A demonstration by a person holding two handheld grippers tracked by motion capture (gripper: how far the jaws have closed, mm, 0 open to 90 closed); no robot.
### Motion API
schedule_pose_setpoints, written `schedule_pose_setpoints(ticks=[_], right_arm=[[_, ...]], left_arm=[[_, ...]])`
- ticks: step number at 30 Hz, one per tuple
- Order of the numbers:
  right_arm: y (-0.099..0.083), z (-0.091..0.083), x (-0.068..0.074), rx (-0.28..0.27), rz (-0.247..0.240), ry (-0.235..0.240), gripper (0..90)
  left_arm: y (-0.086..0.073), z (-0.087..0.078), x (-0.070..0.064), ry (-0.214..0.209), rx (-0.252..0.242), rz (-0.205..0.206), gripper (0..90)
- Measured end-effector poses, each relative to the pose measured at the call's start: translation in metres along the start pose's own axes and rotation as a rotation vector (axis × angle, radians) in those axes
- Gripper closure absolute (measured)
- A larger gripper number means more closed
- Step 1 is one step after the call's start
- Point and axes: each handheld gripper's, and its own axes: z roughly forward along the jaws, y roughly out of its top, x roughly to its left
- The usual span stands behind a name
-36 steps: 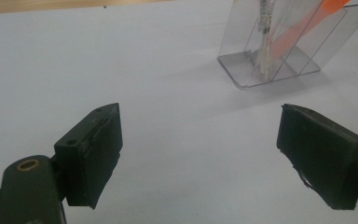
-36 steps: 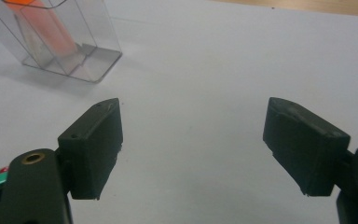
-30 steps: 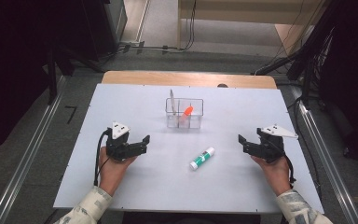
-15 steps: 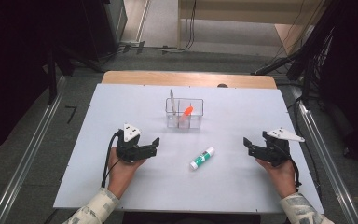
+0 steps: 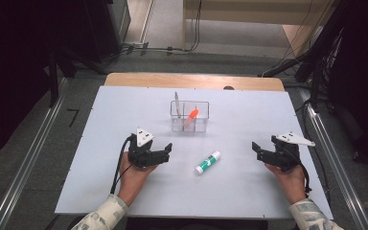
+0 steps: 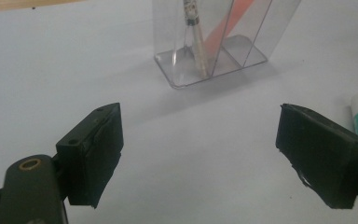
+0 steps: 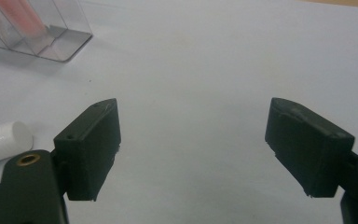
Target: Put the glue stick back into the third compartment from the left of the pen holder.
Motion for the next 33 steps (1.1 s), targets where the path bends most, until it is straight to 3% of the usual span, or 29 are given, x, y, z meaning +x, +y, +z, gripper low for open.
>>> schedule_pose_setpoints(ticks=[12,26,33], right_arm=[[-0.001,-0.001,-0.002,0.000,0.006,-0.001,16.9],[-0.001,-0.001,-0.002,0.005,0.007,-0.001,16.9],[-0.001,-0.001,-0.002,0.006,0.006,0.000,16.8]], left_arm=[[0.003,0.008,-0.023,-0.057,0.003,0.018,15.8],[0.003,0.021,-0.049,-0.074,0.012,0.091,15.7],[0.003,0.030,-0.065,-0.114,0.022,0.115,14.8]])
